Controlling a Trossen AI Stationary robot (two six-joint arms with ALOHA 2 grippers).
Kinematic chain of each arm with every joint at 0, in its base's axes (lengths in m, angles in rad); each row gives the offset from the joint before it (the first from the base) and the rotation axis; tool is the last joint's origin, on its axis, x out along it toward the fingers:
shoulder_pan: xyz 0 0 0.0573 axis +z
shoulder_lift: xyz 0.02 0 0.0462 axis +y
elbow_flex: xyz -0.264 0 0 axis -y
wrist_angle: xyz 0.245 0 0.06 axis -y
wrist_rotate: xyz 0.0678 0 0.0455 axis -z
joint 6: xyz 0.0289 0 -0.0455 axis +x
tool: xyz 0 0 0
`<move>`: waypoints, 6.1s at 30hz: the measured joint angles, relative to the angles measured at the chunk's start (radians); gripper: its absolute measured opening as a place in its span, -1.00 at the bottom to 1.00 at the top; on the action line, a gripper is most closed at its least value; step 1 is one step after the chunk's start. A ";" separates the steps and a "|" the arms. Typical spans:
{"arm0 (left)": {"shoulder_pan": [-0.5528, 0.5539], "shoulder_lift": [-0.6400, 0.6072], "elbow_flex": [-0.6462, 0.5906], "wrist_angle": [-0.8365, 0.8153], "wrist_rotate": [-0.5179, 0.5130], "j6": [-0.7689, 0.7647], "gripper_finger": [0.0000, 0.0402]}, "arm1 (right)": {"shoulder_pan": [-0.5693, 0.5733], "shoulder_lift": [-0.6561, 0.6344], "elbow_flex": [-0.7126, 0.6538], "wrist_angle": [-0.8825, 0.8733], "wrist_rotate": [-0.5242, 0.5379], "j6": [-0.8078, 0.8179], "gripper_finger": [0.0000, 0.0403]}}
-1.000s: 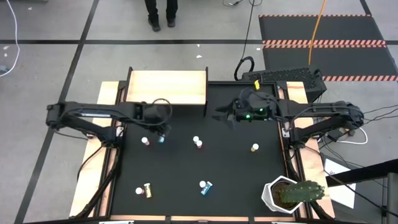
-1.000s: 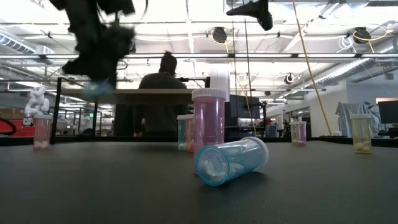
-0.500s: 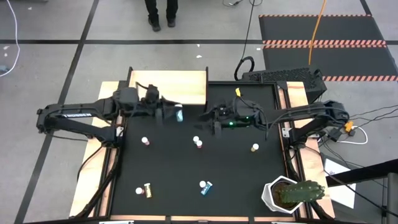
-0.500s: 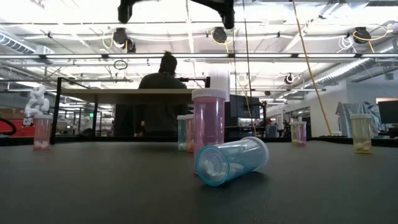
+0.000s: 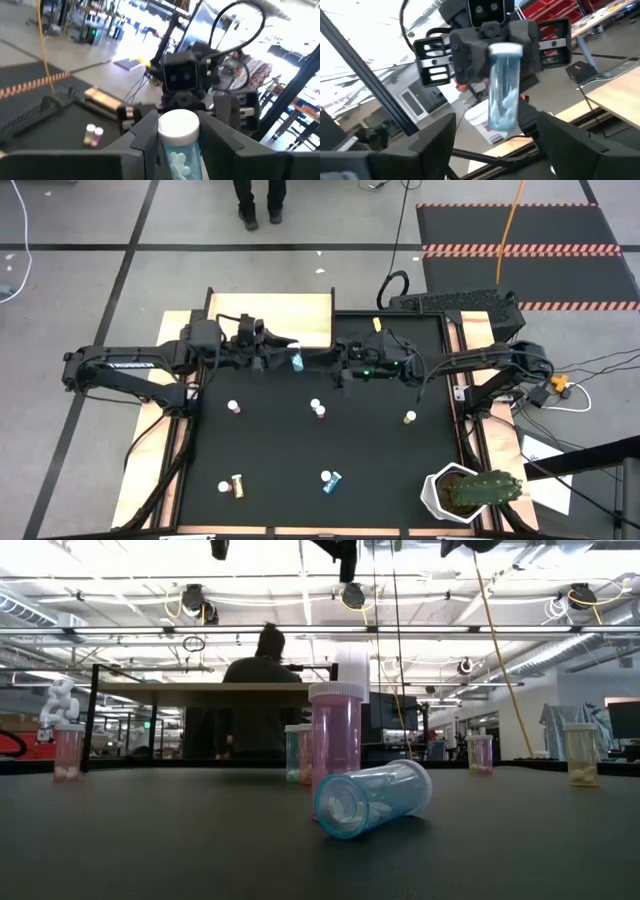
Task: Pick and place medicine bottles onto shelf by color
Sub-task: Put the top left blue pill bottle on the shelf
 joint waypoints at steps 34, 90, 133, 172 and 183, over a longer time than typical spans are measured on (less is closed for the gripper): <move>0.069 0.046 0.000 0.340 -0.068 0.110 -0.40 | -0.134 0.005 0.054 0.247 -0.066 0.251 0.31; 0.127 0.041 0.000 0.384 -0.021 0.073 -0.40 | -0.176 0.159 0.267 0.156 -0.261 0.138 -0.57; 0.075 0.132 0.662 -0.764 0.099 0.333 0.05 | -0.199 0.106 0.267 0.008 -0.439 -0.190 -0.49; 0.092 0.170 0.661 -0.735 0.092 0.327 0.09 | -0.207 0.107 0.267 0.017 -0.436 -0.171 -0.49; 0.092 0.170 0.661 -0.740 0.092 0.309 -0.11 | -0.207 0.107 0.267 0.015 -0.436 -0.171 -0.49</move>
